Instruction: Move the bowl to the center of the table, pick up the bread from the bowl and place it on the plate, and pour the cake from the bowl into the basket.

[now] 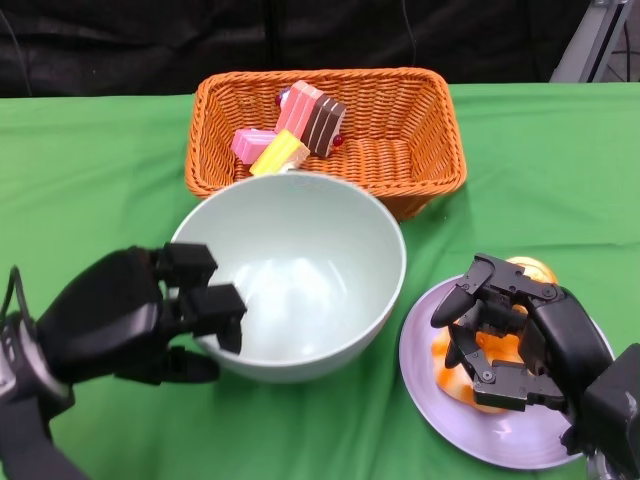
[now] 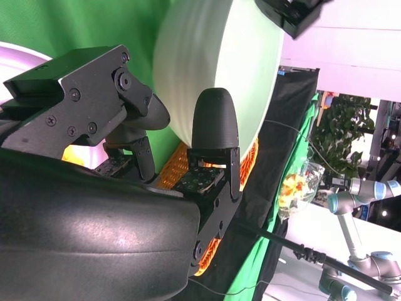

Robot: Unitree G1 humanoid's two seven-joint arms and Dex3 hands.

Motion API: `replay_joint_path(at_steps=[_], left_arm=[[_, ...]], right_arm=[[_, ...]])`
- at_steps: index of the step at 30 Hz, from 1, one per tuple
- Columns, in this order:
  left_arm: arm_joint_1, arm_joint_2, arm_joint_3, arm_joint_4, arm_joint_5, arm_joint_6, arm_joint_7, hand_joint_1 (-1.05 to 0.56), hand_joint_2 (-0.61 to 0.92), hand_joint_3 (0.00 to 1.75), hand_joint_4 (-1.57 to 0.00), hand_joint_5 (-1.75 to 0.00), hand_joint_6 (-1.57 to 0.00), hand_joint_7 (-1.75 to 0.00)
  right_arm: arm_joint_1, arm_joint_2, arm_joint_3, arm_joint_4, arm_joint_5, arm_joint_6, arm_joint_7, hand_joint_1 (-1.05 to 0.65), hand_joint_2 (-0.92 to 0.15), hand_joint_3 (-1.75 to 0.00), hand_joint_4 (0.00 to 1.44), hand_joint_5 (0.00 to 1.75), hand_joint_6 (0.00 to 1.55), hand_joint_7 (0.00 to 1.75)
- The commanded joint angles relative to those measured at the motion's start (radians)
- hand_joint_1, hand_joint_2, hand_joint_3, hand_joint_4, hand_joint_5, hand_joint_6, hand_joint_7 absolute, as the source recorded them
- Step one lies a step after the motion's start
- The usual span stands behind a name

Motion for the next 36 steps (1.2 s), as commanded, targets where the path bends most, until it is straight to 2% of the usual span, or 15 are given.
replay_joint_path(at_steps=[1, 6, 10, 15, 20, 21, 22, 26, 27, 28, 29, 30, 32, 34, 36], left_arm=[[0.022, 0.041, -0.077, 0.020, 0.017, 0.029, 0.100, -0.13, 0.92, 0.20, -0.75, -1.75, -0.51, -1.75], [0.028, 0.059, -0.166, 0.037, 0.019, 0.068, 0.162, -0.15, 0.88, 0.19, -0.76, -1.75, -0.53, -1.74], [0.027, 0.064, -0.213, 0.052, 0.011, 0.090, 0.184, -0.18, 0.91, 0.17, -0.73, -1.75, -0.50, -1.75], [0.018, 0.051, -0.241, 0.084, -0.016, 0.132, 0.158, -0.16, 0.92, 0.19, -0.72, -1.75, -0.50, -1.73], [0.015, 0.050, -0.249, 0.101, -0.062, 0.144, 0.129, -0.16, 0.92, 0.18, -0.69, -1.75, -0.58, -1.53], [0.016, 0.050, -0.247, 0.106, -0.077, 0.144, 0.116, -0.19, 0.92, 0.13, -0.71, -1.65, -0.68, -1.26], [0.016, 0.051, -0.247, 0.108, -0.089, 0.143, 0.106, -0.20, 0.92, 0.11, -0.72, -1.62, -0.73, -1.14], [0.013, 0.057, -0.251, 0.113, -0.116, 0.135, 0.079, -0.21, 0.92, 0.09, -0.73, -1.59, -0.78, -1.01], [0.009, 0.059, -0.251, 0.119, -0.120, 0.128, 0.072, -0.31, 0.92, 0.12, -0.75, -1.19, -0.77, -0.74], [0.006, 0.061, -0.252, 0.123, -0.124, 0.123, 0.067, -0.38, 0.92, 0.13, -0.84, -0.79, -0.86, -0.40], [0.002, 0.064, -0.250, 0.126, -0.134, 0.109, 0.051, -0.40, 0.92, 0.14, -0.87, -0.64, -0.90, -0.26], [-0.002, 0.067, -0.249, 0.132, -0.149, 0.088, 0.031, -0.48, 0.92, 0.16, -0.84, -0.48, -0.86, -0.15], [-0.009, 0.071, -0.244, 0.143, -0.173, 0.051, -0.002, -0.67, 0.92, 0.22, -0.75, -0.21, -0.71, -0.03], [-0.012, 0.074, -0.238, 0.152, -0.194, 0.028, -0.029, -0.76, 0.92, 0.26, -0.70, -0.13, -0.65, -0.01], [-0.013, 0.075, -0.232, 0.159, -0.214, 0.012, -0.053, -0.91, 0.92, 0.36, -0.61, -0.05, -0.52, 0.00]], right_arm=[[0.001, -0.014, -0.018, -0.015, 0.009, 0.000, -0.008, 0.09, -0.58, -1.11, 0.75, 1.56, 0.65, 1.36], [-0.004, -0.018, -0.023, -0.006, 0.018, -0.014, 0.000, 0.09, -0.57, -1.12, 0.74, 1.58, 0.65, 1.36], [-0.005, -0.017, -0.026, -0.008, 0.024, -0.010, 0.006, 0.10, -0.57, -1.13, 0.73, 1.59, 0.64, 1.36], [-0.009, -0.015, -0.029, 0.000, 0.017, -0.017, 0.001, 0.10, -0.57, -1.12, 0.72, 1.59, 0.65, 1.37], [-0.014, -0.010, -0.033, 0.003, 0.010, -0.029, -0.013, 0.10, -0.57, -1.10, 0.72, 1.59, 0.65, 1.37], [-0.016, -0.009, -0.036, 0.005, 0.004, -0.035, -0.021, 0.09, -0.57, -1.10, 0.72, 1.58, 0.64, 1.37], [-0.018, -0.009, -0.037, 0.007, 0.000, -0.039, -0.027, 0.09, -0.58, -1.10, 0.72, 1.58, 0.64, 1.37], [-0.023, -0.008, -0.046, 0.008, 0.002, -0.040, -0.040, 0.09, -0.58, -1.09, 0.73, 1.57, 0.65, 1.36], [-0.026, -0.008, -0.053, 0.006, 0.005, -0.036, -0.045, 0.08, -0.60, -1.06, 0.71, 1.59, 0.64, 1.36], [-0.028, -0.007, -0.057, 0.005, 0.007, -0.033, -0.049, 0.07, -0.62, -1.03, 0.70, 1.60, 0.63, 1.37], [-0.030, -0.008, -0.064, 0.002, 0.005, -0.032, -0.059, 0.07, -0.62, -1.02, 0.69, 1.61, 0.63, 1.37], [-0.033, -0.010, -0.070, 0.001, -0.001, -0.033, -0.069, 0.07, -0.63, -1.01, 0.69, 1.61, 0.63, 1.37], [-0.039, -0.011, -0.083, -0.003, 0.003, -0.032, -0.081, 0.07, -0.64, -0.99, 0.70, 1.60, 0.63, 1.38], [-0.044, -0.011, -0.094, -0.004, 0.011, -0.035, -0.084, 0.07, -0.65, -0.97, 0.69, 1.60, 0.62, 1.39], [-0.047, -0.011, -0.101, -0.002, 0.017, -0.040, -0.084, 0.07, -0.71, -0.88, 0.67, 1.62, 0.60, 1.39]])
